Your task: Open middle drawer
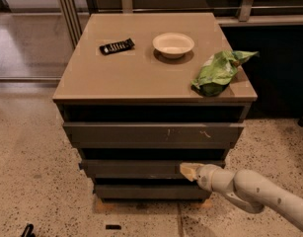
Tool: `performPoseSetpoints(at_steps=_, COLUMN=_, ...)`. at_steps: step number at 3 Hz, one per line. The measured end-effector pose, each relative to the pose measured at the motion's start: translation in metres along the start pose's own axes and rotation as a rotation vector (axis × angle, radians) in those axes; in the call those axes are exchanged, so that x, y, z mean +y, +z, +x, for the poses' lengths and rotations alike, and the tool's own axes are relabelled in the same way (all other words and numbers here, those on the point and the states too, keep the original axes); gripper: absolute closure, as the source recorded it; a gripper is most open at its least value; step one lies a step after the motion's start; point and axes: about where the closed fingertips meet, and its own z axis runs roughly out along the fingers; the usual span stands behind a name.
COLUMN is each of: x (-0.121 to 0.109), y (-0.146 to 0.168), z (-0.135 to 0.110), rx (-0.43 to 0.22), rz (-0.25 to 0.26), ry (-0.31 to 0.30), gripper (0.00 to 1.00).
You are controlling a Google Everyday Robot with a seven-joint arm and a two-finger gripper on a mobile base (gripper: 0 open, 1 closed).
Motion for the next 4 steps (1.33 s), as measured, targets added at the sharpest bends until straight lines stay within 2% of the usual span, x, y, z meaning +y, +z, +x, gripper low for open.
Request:
performPoseSetpoints(at_steps=1, x=-0.011, y=0.006, z=-0.003, rx=-0.007, rz=0.002, ry=0.008, gripper=1.00)
performPoseSetpoints(at_steps=2, x=-0.010, y=0.011, z=-0.001, rx=-0.008, rz=0.008, ry=0.020, gripper=1.00)
performPoseSetpoints(at_steps=4, x=-0.054, y=0.020, z=-0.026, rx=-0.078, rz=0.107, ry=0.066, gripper=1.00)
